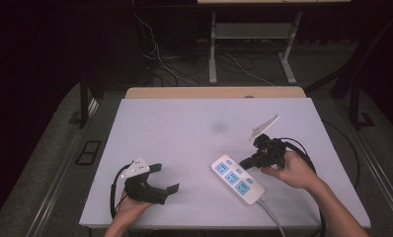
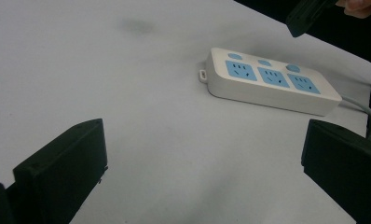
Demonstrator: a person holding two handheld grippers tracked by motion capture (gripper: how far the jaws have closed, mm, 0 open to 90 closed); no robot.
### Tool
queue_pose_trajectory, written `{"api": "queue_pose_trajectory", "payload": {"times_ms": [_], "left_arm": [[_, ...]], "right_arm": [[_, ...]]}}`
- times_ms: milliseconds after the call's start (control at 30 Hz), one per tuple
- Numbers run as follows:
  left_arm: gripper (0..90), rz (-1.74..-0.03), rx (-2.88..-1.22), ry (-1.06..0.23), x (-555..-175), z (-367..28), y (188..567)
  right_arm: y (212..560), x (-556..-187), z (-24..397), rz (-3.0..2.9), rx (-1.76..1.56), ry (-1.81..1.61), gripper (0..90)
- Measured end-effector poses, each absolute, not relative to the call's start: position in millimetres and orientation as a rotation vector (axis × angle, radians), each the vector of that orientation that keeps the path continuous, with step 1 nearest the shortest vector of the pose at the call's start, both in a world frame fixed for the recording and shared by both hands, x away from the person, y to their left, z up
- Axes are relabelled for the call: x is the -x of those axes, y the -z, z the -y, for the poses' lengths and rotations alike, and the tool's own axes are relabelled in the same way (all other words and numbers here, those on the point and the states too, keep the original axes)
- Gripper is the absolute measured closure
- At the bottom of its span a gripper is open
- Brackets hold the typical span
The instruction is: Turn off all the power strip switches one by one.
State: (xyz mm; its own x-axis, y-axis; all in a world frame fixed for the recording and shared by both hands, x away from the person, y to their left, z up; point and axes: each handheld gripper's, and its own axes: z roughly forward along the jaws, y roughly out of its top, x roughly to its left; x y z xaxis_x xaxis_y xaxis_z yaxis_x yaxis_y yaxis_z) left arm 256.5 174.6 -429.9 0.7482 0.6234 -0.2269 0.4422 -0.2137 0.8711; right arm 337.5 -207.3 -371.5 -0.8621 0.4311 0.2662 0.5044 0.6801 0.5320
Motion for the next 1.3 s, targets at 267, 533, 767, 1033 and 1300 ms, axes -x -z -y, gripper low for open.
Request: {"api": "queue_pose_trajectory", "payload": {"times_ms": [267,533,767,1033,1300], "left_arm": [[0.0,-0.822,-1.852,-0.206,-256.4,-174.5,429.9],[0.0,-0.819,-1.853,-0.200,-258.1,-173.6,430.6],[0.0,-0.820,-1.853,-0.197,-258.8,-173.0,430.9],[0.0,-0.819,-1.852,-0.197,-258.7,-173.2,430.8],[0.0,-0.817,-1.855,-0.201,-258.7,-174.0,430.3]], "right_arm": [[378.4,-343.3,199.9,2.763,0.764,0.928,90.0],[387.6,-347.2,192.0,2.787,0.760,0.886,90.0],[391.5,-350.6,191.8,2.787,0.769,0.880,90.0],[396.3,-353.4,192.8,2.776,0.779,0.859,90.0],[401.2,-354.2,189.9,2.772,0.761,0.831,90.0]]}}
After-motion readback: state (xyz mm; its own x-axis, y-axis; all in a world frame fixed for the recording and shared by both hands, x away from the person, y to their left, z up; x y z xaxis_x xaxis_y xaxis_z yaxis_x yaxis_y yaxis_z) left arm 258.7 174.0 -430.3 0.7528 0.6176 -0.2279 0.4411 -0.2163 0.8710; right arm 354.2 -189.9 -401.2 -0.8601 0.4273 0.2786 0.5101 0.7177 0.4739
